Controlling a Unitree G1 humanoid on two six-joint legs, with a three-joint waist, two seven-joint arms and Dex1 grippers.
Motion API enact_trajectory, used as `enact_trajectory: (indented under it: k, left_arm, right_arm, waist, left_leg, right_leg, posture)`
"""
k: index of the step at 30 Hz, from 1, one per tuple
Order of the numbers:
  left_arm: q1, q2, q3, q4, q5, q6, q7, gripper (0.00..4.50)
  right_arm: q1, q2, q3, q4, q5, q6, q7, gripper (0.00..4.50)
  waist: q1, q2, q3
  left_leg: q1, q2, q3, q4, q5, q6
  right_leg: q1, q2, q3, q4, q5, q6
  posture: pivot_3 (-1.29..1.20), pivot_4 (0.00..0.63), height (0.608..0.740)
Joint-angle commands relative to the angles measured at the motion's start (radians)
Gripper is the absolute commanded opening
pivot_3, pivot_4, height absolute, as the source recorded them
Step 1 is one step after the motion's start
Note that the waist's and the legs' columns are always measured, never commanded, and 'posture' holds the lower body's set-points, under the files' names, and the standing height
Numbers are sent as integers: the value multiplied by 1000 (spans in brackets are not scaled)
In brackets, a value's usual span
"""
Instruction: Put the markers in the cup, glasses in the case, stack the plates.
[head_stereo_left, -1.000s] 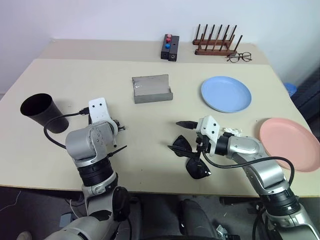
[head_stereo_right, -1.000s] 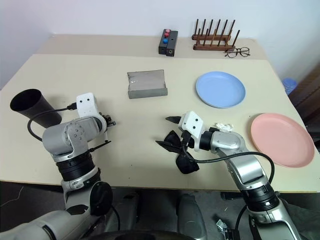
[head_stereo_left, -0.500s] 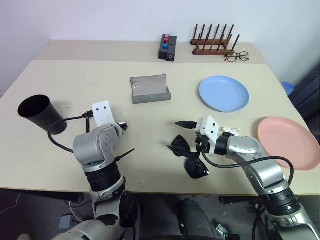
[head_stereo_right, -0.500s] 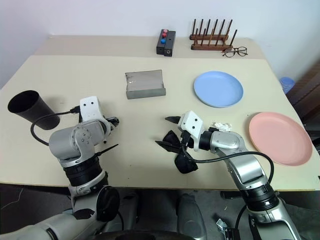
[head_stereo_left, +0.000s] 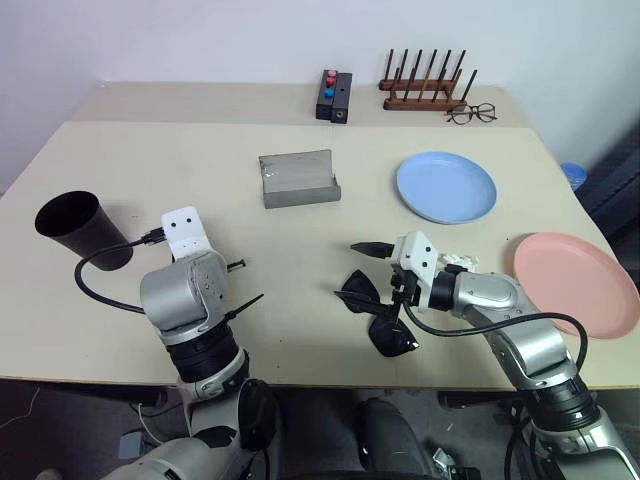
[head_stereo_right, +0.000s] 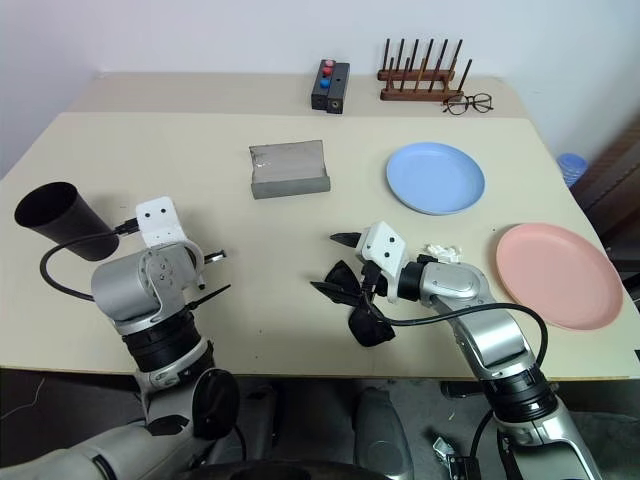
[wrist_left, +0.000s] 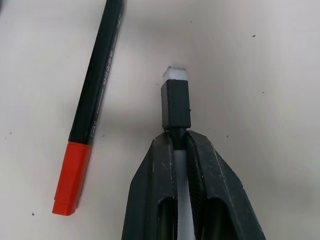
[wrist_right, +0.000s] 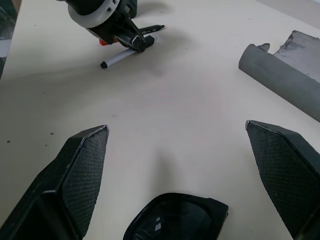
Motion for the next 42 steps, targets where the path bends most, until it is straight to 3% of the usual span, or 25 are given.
enact_trajectory:
  k: [1, 5, 13, 19, 23, 28, 34, 42]
  left_arm:
    - [-18, 86, -57, -38, -86, 0, -112, 35]
    - [0, 178, -88, -50, -165, -195, -228, 35]
    - [-33, 273, -1, -77, -287, -705, -334, 35]
    - [17, 467, 13, -20, -158, -1030, -253, 35]
    - [95, 550, 60, 3, -92, -1109, -186, 35]
    - [167, 579, 140, 41, -119, -1155, -164, 35]
    - [216, 534, 219, 115, -238, -1212, -167, 35]
    - [296, 534, 195, 202, -245, -1343, -171, 35]
  right_arm:
    - [-5, 6, -10, -28, 8, -3, 0, 4500]
    - [-11, 9, -8, -18, 4, -8, 0, 4500]
    - [-35, 46, -32, 1, 38, 11, -19, 4500]
    - [-57, 96, -77, 20, 99, 48, -41, 4500]
    - [-55, 101, -72, 37, 89, 33, -36, 4500]
    - [-66, 110, -58, 47, 85, 25, -27, 4500]
    - [-95, 126, -46, 54, 87, 22, -14, 4500]
    - [-99, 136, -55, 34, 104, 34, -18, 4500]
  waist:
    - [2, -1, 1]
    - [2, -1, 1]
    - [1, -1, 1]
    - [1, -1, 1]
    - [2, -1, 1]
    - [2, -1, 1]
    - [1, -1, 0]
    - [2, -1, 0]
  left_leg:
    - [-1, 0, 0, 0, 0, 0]
    - [-3, 0, 0, 0, 0, 0]
    - [-3, 0, 0, 0, 0, 0]
    - [-3, 0, 0, -1, 0, 0]
    - [-3, 0, 0, -1, 0, 0]
    - [-3, 0, 0, -1, 0, 0]
    - [-2, 0, 0, -1, 0, 0]
    - [-2, 0, 0, -1, 0, 0]
  right_leg:
    - [0, 0, 0, 0, 0, 0]
    - [-2, 0, 0, -1, 0, 0]
    - [-2, 0, 0, -1, 0, 0]
    - [-2, 0, 0, -1, 0, 0]
    - [-2, 0, 0, -1, 0, 0]
    - [-2, 0, 0, 0, 0, 0]
    - [-2, 0, 0, 0, 0, 0]
    - [-2, 0, 0, 0, 0, 0]
  posture:
    - [0, 150, 740]
    - [0, 150, 740]
    - [0, 150, 740]
    - [0, 150, 740]
    - [0, 150, 740]
    - [0, 150, 740]
    - [0, 150, 740]
    - [0, 150, 740]
